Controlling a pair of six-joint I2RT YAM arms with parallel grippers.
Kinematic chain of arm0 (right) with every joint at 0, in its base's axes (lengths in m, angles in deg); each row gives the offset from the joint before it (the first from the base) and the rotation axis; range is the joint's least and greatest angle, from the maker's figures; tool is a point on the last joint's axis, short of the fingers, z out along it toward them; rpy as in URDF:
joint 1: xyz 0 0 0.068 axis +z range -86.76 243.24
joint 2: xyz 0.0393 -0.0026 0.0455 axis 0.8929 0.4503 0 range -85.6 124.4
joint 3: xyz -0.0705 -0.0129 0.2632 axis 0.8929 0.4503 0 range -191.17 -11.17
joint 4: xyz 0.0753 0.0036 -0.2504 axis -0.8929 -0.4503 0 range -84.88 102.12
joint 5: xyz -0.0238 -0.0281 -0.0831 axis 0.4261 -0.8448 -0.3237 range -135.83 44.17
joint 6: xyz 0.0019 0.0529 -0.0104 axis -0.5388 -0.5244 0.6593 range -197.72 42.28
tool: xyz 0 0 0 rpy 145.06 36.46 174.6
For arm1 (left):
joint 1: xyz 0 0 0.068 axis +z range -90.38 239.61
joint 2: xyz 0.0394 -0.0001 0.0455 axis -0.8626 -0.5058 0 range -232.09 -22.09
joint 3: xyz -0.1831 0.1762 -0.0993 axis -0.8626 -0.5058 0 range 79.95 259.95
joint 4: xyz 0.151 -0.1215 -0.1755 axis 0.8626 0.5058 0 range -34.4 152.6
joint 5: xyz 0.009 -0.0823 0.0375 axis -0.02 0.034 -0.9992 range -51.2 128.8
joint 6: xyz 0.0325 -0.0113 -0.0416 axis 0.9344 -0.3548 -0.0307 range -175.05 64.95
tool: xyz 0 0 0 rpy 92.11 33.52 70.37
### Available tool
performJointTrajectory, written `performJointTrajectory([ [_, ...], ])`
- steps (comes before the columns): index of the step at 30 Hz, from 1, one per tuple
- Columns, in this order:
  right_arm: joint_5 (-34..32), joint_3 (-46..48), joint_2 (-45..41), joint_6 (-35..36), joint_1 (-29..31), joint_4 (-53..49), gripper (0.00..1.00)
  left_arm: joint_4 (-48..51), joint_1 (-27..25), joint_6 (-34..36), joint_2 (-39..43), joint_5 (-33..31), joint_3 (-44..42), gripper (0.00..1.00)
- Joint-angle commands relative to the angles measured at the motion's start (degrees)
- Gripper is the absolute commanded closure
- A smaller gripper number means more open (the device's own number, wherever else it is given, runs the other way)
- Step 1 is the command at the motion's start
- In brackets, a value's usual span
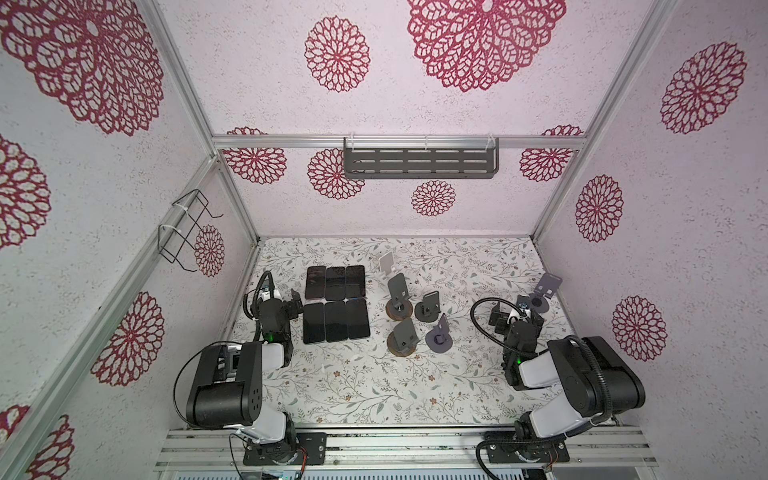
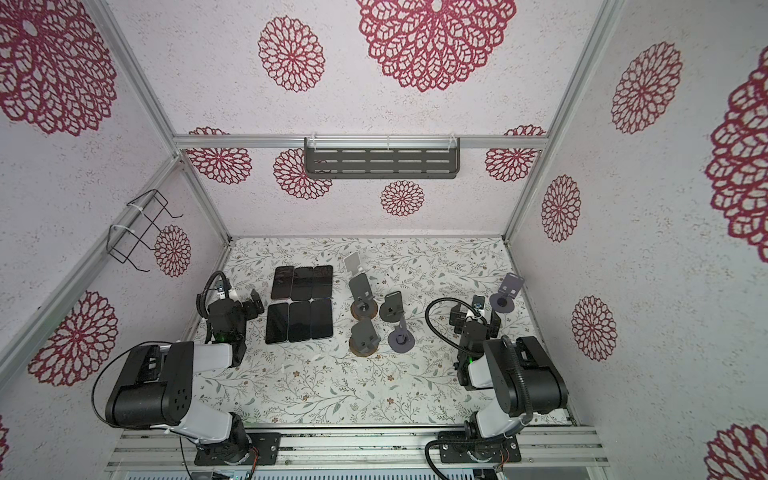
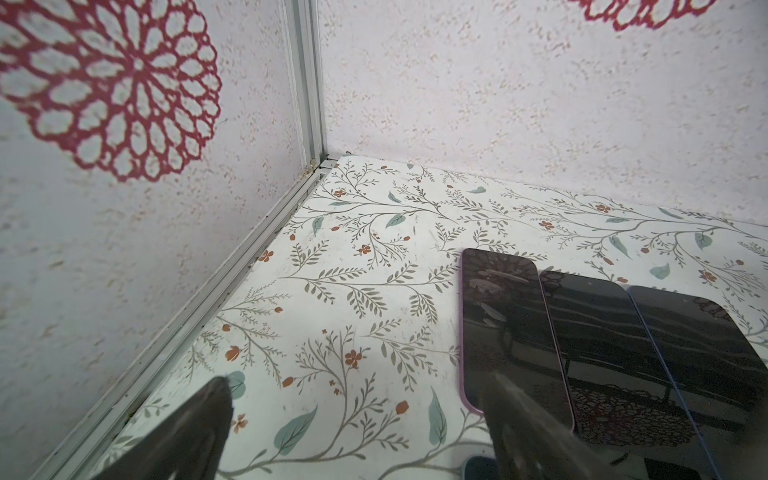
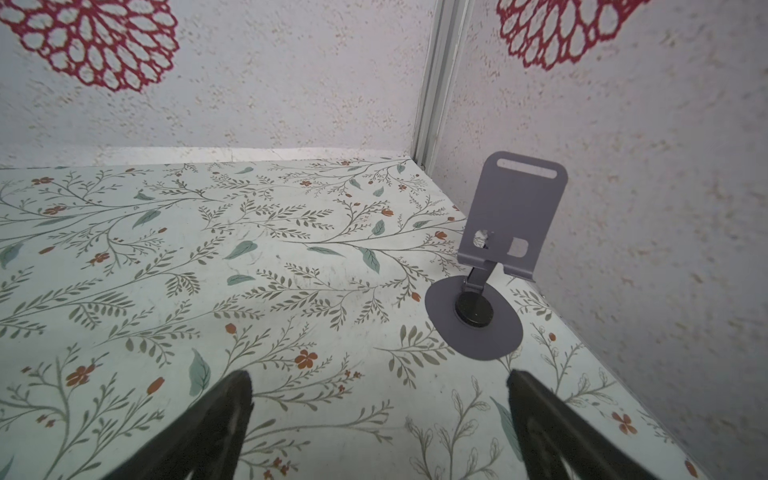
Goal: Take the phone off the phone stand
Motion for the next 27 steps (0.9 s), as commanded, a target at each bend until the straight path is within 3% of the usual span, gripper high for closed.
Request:
performJointTrajectory([
  [1,0.1,-0.8,-1.2,-0.4,-0.4,1.1,0.01,-1.8,0.2,-0.3,-0.3,0.4,0.0,0.03],
  [27,1.2,-1.5,-1.4,-0.8,-1.0,-0.6,0.01,-1.8,0.2,-0.3,-0.3,0.4,0.1,0.03],
])
